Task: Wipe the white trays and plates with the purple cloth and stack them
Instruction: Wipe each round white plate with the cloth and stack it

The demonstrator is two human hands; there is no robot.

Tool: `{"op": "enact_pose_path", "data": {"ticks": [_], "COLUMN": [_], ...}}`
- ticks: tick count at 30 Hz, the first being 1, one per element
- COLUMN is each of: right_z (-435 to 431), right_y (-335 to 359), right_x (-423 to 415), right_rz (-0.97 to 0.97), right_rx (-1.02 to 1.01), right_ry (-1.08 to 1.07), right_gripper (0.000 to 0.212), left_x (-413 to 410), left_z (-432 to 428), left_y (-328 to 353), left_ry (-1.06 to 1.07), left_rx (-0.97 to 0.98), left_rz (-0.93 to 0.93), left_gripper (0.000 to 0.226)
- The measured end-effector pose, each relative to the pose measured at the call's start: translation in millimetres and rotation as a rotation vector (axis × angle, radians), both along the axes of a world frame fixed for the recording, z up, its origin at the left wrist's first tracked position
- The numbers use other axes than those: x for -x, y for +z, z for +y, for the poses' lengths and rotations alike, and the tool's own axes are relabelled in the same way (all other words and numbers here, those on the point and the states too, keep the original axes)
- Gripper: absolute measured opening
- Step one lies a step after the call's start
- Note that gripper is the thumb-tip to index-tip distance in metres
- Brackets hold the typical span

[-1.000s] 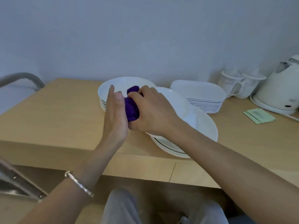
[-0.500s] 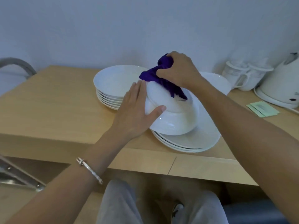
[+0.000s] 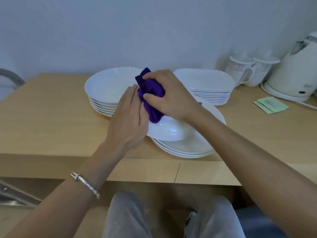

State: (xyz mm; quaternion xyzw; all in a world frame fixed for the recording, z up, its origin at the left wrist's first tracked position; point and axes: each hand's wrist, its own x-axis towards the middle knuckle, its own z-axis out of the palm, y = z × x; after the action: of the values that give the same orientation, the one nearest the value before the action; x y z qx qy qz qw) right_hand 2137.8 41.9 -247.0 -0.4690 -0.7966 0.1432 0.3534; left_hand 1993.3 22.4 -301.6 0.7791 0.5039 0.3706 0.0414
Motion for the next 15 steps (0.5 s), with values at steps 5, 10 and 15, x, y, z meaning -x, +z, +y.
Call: {"op": "enact_pose_path", "data": {"ticks": [5,10,15], "right_z": [23.0,10.4,-33.2], "right_y": [10.3,-1.9,-3.5], "right_x": [-23.5,-52.4,-32.8], "right_rz": [0.025,0.054,0.133], "right_rx": [0.0,0.062,0.046], "right_ry": [-0.188,-0.338,-0.167], "right_gripper": [0.034,0.038,0.034], "left_x": [-2.7,-5.3,-2.5], "left_z": [-6.4,-5.8,-4.4], "left_y": [1.2,5.6,1.6], "left_ry": [0.122,0.13,0.132], "left_rx": [-0.019,-0.035,-0.034], "left_rz": [0.044,0.039,0.044], "left_gripper": [0.069,0.069,0.068]}}
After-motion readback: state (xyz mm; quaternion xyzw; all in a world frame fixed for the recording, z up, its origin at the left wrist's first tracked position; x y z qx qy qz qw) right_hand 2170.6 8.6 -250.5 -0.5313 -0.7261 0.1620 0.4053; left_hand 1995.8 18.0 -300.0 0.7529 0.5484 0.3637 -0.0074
